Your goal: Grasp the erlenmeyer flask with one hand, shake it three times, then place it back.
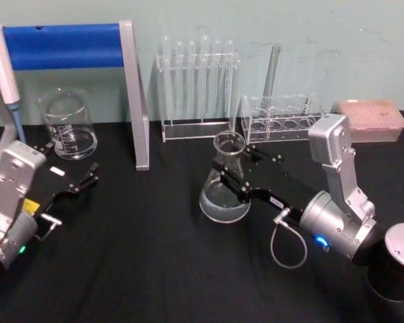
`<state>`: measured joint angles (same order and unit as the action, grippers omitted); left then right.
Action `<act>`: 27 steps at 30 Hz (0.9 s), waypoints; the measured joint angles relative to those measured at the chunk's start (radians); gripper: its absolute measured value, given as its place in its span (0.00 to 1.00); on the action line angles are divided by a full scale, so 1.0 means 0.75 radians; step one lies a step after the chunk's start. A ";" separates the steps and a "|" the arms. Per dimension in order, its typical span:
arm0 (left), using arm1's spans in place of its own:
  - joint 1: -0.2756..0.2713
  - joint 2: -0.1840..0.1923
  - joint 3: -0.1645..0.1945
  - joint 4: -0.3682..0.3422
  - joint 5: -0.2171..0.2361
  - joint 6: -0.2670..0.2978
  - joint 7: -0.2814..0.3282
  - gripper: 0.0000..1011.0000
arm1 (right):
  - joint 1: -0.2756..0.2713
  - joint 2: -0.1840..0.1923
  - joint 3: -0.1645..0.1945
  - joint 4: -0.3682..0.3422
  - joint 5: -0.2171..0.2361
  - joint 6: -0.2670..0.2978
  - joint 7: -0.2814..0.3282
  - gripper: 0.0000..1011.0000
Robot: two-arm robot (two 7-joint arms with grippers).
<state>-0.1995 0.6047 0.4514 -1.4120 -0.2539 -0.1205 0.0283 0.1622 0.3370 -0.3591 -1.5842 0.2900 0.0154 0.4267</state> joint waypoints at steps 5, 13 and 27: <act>0.000 0.000 0.000 0.000 0.000 0.000 0.000 0.99 | -0.004 0.032 -0.019 0.006 0.012 -0.017 0.025 0.44; 0.000 0.000 0.000 0.000 0.000 0.000 0.000 0.99 | -0.001 0.068 -0.054 0.031 0.032 -0.049 0.068 0.44; 0.000 0.000 0.000 0.000 0.000 0.000 0.000 0.99 | 0.015 0.095 -0.094 0.086 0.043 -0.088 0.098 0.44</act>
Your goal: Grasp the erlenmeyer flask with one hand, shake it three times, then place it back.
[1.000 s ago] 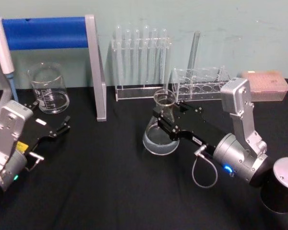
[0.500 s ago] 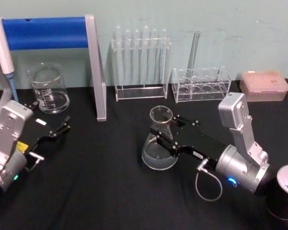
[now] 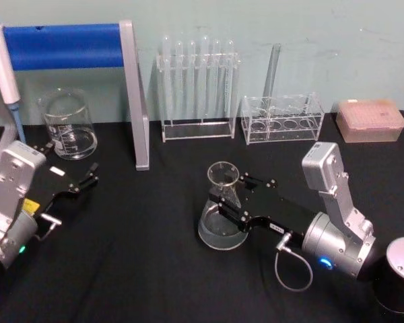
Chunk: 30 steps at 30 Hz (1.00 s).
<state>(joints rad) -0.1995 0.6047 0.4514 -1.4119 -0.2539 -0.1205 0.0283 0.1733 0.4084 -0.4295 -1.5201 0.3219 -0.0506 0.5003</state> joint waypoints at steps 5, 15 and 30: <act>0.000 0.000 0.000 0.000 0.000 0.000 0.000 0.99 | 0.009 0.008 -0.013 0.027 0.003 -0.020 0.022 0.44; 0.000 0.000 0.000 0.000 0.000 0.000 0.000 0.99 | 0.019 0.015 -0.023 0.065 0.020 -0.040 0.043 0.44; 0.000 0.000 0.000 0.000 0.000 0.000 0.000 0.99 | 0.013 0.034 -0.024 0.063 0.034 -0.038 0.042 0.44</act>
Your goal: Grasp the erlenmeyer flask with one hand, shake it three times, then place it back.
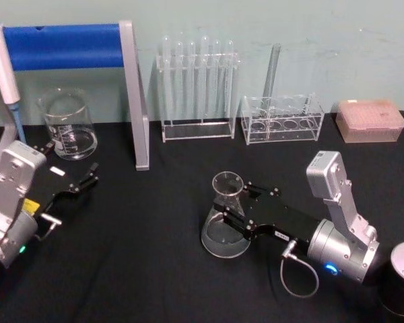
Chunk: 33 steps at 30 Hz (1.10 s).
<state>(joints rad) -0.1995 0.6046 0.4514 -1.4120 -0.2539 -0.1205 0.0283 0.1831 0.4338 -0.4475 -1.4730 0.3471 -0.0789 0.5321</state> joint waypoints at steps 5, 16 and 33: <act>0.000 0.000 0.000 0.000 0.000 0.000 0.000 0.99 | 0.003 0.007 -0.005 0.000 0.006 -0.004 0.021 0.44; 0.000 0.000 0.000 0.000 0.000 0.000 0.000 0.99 | 0.002 0.006 -0.005 0.000 0.006 -0.003 0.019 0.44; 0.000 0.000 0.000 0.000 0.000 0.000 0.000 0.99 | 0.000 0.004 -0.003 0.000 0.002 0.001 0.015 0.50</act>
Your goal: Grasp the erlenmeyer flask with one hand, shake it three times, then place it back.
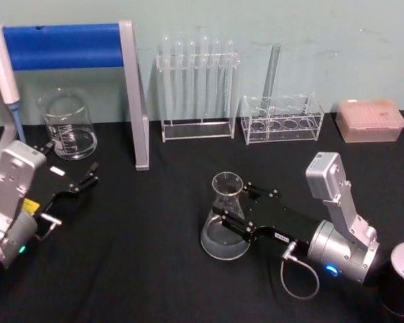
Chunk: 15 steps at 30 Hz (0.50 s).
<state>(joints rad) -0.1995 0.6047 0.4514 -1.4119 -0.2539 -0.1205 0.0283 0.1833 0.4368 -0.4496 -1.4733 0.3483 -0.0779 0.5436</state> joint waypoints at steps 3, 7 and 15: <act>0.000 0.000 0.000 0.000 0.000 0.000 0.000 0.99 | 0.000 0.000 0.000 0.000 -0.001 0.001 0.000 0.59; 0.000 0.000 0.000 0.000 0.000 0.000 0.000 0.99 | 0.000 0.000 0.000 0.000 -0.001 0.001 -0.001 0.73; 0.000 0.000 0.000 0.000 0.000 0.000 0.000 0.99 | 0.000 0.000 0.000 0.000 -0.001 0.001 -0.002 0.94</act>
<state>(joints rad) -0.1995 0.6047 0.4513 -1.4119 -0.2539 -0.1205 0.0283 0.1835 0.4367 -0.4498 -1.4733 0.3476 -0.0775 0.5425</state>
